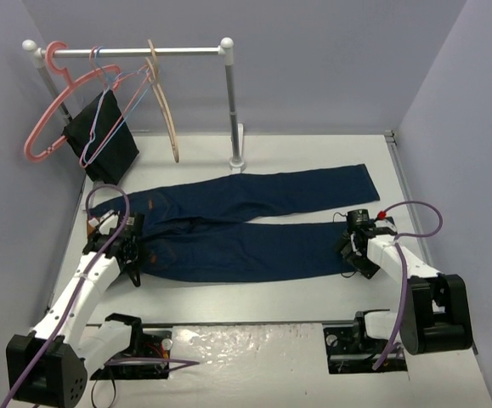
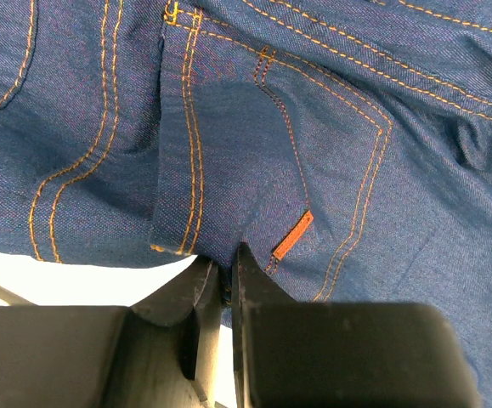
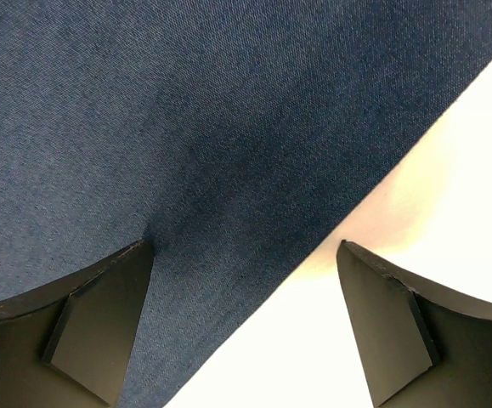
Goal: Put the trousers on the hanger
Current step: Fold the trousers at the center of the board.
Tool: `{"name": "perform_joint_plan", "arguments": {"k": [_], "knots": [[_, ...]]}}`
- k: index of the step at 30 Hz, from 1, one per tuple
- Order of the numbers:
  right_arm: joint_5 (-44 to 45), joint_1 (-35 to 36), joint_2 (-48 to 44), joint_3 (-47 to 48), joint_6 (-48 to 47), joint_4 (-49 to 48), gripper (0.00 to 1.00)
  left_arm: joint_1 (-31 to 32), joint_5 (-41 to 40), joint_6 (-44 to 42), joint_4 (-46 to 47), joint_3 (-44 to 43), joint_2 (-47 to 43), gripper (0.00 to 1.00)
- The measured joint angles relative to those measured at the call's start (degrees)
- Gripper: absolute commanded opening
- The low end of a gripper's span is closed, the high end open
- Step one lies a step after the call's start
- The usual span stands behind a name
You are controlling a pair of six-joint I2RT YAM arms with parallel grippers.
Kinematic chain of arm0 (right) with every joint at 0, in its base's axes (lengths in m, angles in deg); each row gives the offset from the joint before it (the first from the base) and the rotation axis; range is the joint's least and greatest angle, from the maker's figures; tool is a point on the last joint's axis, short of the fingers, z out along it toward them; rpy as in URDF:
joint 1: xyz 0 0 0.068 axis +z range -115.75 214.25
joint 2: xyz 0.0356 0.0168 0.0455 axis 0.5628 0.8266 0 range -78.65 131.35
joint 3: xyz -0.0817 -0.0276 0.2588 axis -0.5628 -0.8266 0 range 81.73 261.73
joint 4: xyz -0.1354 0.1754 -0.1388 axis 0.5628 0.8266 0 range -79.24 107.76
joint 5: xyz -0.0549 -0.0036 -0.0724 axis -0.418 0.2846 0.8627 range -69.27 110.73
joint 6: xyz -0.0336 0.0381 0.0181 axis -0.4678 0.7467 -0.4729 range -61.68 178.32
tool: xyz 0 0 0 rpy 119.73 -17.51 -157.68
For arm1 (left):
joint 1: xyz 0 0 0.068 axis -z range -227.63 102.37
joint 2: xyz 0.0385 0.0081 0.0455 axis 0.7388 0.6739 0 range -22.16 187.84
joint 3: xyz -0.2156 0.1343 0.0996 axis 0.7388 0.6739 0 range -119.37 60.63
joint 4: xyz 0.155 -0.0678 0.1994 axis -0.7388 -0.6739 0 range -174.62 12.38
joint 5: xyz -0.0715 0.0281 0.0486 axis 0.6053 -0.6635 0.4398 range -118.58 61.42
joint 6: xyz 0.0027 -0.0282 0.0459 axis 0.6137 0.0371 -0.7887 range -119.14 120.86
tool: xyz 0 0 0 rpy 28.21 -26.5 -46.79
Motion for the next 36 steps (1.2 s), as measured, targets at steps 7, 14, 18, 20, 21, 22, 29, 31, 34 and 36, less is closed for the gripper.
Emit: {"name": "perform_joint_plan", "arguments": {"k": [7,14,18,20,21,22,29,31,34,36], "knots": [[1.04,0.02,1.83,0.70,0.59,-2.72,0.03,-1.60,1.10,-1.96,-0.15,-0.10,-0.74,0.00],[0.85,0.07,2.60,2.12,0.37,-2.77,0.00,-3.60,2.36,-4.76,-2.53,-4.63,-2.10,0.00],[1.21,0.09,0.10,7.26,-1.31,2.02,0.00,-4.03,2.49,-6.97,-5.53,-10.55,-3.08,0.00],[2.08,0.09,-2.71,10.89,-2.47,3.64,0.00,-4.00,2.39,-7.91,-6.73,-12.94,-4.29,0.00],[2.44,0.09,-4.38,12.37,-2.99,4.33,0.00,-4.00,2.37,-8.25,-7.70,-13.98,-5.26,0.00],[2.68,0.09,-6.35,13.56,-3.46,5.06,0.00,-4.00,2.31,-8.51,-8.76,-14.77,-6.35,0.00],[2.79,0.09,-17.96,15.78,-4.95,13.15,0.00,-3.91,2.90,-8.46,-19.21,-17.93,-15.13,0.00],[2.24,0.09,-19.49,16.15,-4.96,15.49,0.00,-3.74,2.98,-7.93,-22.53,-18.19,-17.54,0.00],[1.64,0.09,-20.10,17.91,-5.13,18.64,0.00,-3.41,3.00,-7.40,-26.24,-19.95,-20.35,0.00],[1.42,0.09,-19.61,19.82,-5.59,19.56,0.00,-3.35,3.00,-7.36,-27.36,-22.11,-21.04,0.00]]}}
